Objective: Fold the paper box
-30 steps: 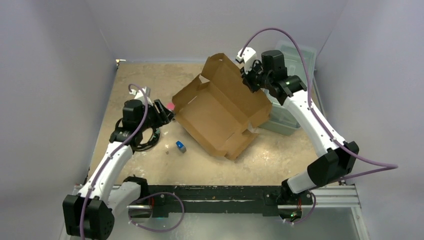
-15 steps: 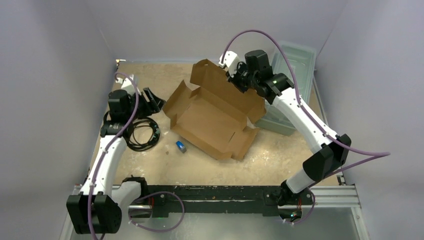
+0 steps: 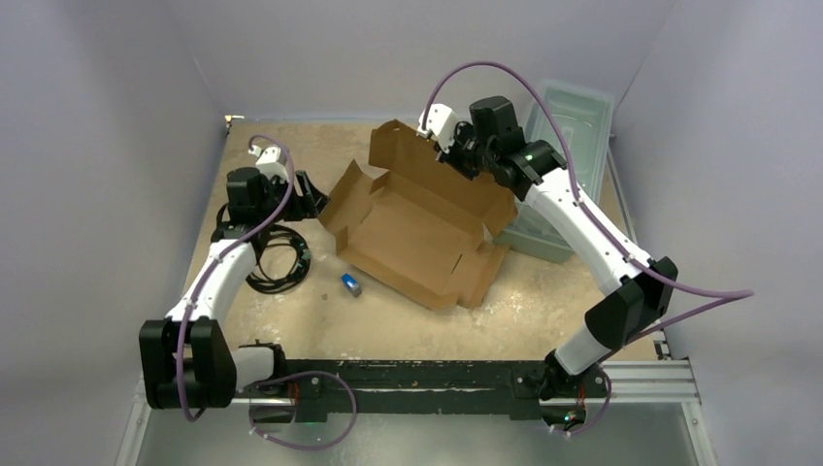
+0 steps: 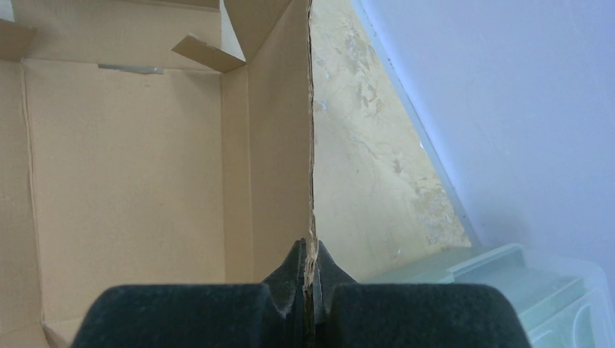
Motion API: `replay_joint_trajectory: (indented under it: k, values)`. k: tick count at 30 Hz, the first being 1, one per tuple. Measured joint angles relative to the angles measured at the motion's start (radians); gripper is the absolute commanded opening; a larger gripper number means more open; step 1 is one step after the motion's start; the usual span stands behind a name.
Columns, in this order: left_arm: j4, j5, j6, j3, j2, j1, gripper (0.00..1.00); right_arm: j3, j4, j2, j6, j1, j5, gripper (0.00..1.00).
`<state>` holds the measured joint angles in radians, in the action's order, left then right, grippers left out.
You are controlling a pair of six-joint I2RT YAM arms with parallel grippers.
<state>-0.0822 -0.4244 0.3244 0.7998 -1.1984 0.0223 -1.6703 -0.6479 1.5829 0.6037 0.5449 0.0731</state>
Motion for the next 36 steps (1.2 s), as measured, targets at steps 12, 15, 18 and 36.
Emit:
replay_joint_trajectory:
  k: [12,15,18,36]
  values:
    - [0.127,-0.064,-0.053,0.044,-0.221,-0.008,0.53,-0.037,-0.032,0.04,0.011,0.005,0.025,0.0]
    - [0.13,-0.066,-0.061,0.066,-0.267,-0.033,0.3,-0.048,-0.036,0.047,0.011,0.005,0.027,0.0]
    - [0.123,-0.068,-0.081,0.093,-0.31,-0.065,0.0,-0.053,-0.04,0.048,0.011,0.005,0.027,0.0]
    - [0.418,0.166,-0.125,-0.151,0.096,-0.214,0.0,-0.348,-0.117,0.062,-0.042,0.005,0.09,0.0]
